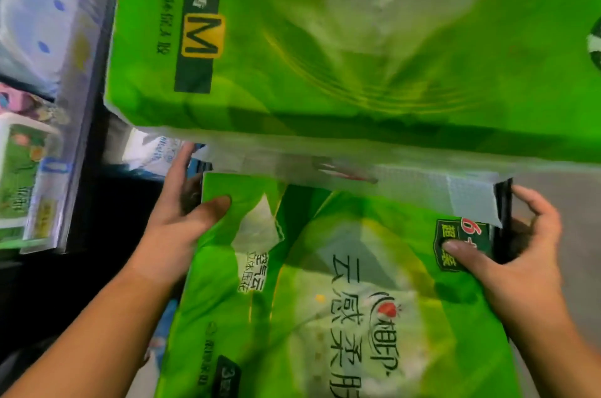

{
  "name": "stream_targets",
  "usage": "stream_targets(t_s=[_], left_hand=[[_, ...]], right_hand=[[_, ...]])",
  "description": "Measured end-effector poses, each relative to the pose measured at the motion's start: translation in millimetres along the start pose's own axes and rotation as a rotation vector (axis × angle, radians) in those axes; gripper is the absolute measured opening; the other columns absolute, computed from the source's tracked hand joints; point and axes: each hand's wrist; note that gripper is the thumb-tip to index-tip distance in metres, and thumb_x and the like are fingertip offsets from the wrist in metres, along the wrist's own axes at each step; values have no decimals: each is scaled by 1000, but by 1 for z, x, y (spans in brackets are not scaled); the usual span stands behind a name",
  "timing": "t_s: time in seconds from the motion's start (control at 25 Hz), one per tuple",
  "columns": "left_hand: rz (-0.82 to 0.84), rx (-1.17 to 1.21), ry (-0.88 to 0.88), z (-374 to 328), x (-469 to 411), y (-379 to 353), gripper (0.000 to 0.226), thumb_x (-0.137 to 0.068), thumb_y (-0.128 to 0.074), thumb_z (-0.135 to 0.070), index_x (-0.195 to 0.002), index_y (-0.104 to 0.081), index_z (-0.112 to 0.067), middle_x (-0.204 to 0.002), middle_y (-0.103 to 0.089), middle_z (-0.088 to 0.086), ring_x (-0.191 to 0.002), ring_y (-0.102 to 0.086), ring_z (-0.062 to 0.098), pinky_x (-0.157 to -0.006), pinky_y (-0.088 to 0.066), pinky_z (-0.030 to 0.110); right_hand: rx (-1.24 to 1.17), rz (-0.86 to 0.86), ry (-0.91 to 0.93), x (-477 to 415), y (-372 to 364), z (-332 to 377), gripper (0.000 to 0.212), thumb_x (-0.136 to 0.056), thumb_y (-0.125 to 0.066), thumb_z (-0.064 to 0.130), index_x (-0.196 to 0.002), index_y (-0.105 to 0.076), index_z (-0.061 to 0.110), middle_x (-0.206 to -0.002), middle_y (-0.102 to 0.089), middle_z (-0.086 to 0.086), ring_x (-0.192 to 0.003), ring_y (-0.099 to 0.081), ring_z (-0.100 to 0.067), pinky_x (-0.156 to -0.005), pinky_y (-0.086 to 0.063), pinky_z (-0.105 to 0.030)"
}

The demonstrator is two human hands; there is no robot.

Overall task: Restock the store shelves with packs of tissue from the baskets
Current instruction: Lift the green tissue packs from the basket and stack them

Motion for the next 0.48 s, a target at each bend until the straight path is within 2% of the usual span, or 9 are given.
stream_targets(t_s=[0.08, 0.16, 0.24, 0.28, 0.4, 0.48], left_hand=[[-58, 21, 5, 2, -2, 1, 80, -56, -84, -29, -125, -46, -42, -115, -68, -6, -102, -65, 13, -75, -54, 21], [-47, 21, 26, -2, -4, 4, 75, -66, -70, -19, -131, -40, -42, -131, -59, -1, -119, -57, 20, -93, -51, 31], [6, -20, 41, -4, -5, 7, 86, -64, -72, -29, -138, -31, -43, -145, -46, 4, -131, -47, 24, -108, -39, 45], [17, -63, 59, -6, -3, 8, 89, -61, -73, -36, -137, -27, -46, -147, -41, 2, -134, -43, 23, -111, -35, 46], [-9, -303, 18, -24, 10, 10, 88, -60, -78, -43, -133, -29, -49, -141, -41, -4, -133, -43, 16, -112, -35, 39], [44, -538, -15, -41, 30, 13, 100, -64, -84, -41, -146, -27, -33, -147, -37, 2, -134, -39, 12, -115, -29, 31]], right_hand=[[-32, 19, 2, 7, -2, 6, 99, -54, -92, 20, -127, -28, 37, -105, -50, 10, -82, -58, 18, -72, -45, -2], [-38, 26, -29, 9, -3, 15, 111, -40, -84, 49, -133, -24, 39, -109, -50, 7, -92, -60, 7, -76, -46, -4], [-3, 60, -58, 9, -1, 17, 124, -40, -77, 52, -145, -16, 30, -118, -48, -1, -104, -58, -12, -86, -45, -11], [22, 85, -73, 10, 1, 20, 127, -42, -77, 51, -149, -11, 27, -125, -46, -3, -111, -55, -17, -93, -42, -18], [133, 121, -94, 19, 10, 32, 128, -51, -83, 59, -151, -10, 27, -138, -41, -4, -126, -47, -22, -103, -37, -34], [300, 92, -98, 35, 23, 49, 114, -61, -76, 64, -151, -17, 25, -142, -39, -9, -125, -47, -27, -100, -40, -39]])
Point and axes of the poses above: each hand's wrist, its own x-axis away from the middle knuckle, its own y-axis out of the back of the hand, z = x × y
